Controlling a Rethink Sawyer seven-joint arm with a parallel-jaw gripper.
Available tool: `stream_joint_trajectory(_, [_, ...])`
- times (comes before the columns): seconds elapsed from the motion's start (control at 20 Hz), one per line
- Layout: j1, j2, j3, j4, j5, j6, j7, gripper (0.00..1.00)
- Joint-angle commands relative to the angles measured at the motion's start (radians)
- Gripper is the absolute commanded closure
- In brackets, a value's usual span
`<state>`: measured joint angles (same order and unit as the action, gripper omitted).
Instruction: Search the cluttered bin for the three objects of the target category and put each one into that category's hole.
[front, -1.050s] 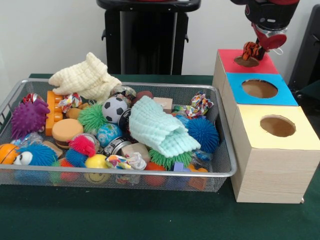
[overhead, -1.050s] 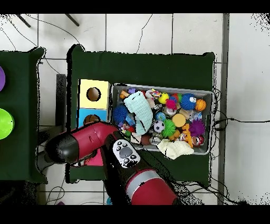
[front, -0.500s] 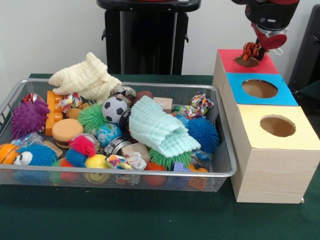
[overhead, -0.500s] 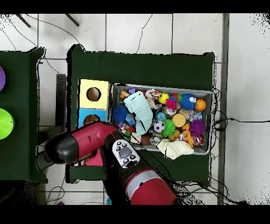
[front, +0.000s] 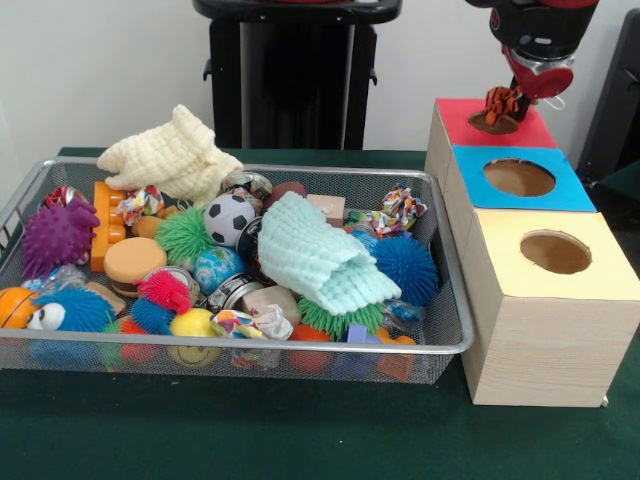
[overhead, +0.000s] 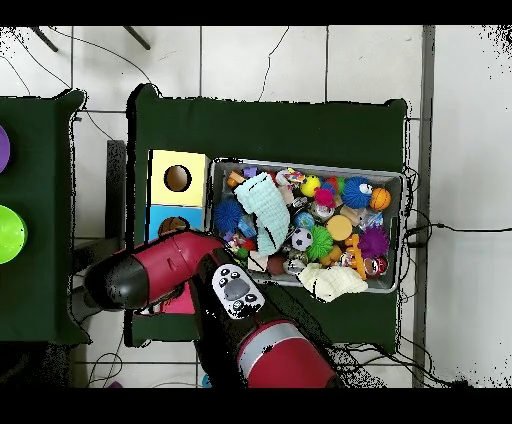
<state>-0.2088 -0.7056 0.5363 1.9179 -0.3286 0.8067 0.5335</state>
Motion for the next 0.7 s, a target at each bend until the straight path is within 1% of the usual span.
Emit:
stream_joint_trajectory(0.05, [-0.066,0.057,-0.064,-0.134,-0.205,-0.219,0.072,1.0])
stream_joint_trajectory(0.4, [-0.077,0.072,-0.066,-0.152,-0.218,-0.19,0.049,1.0])
stream_joint_trajectory(0.7, [-0.113,0.098,-0.05,-0.162,-0.234,-0.215,0.012,1.0])
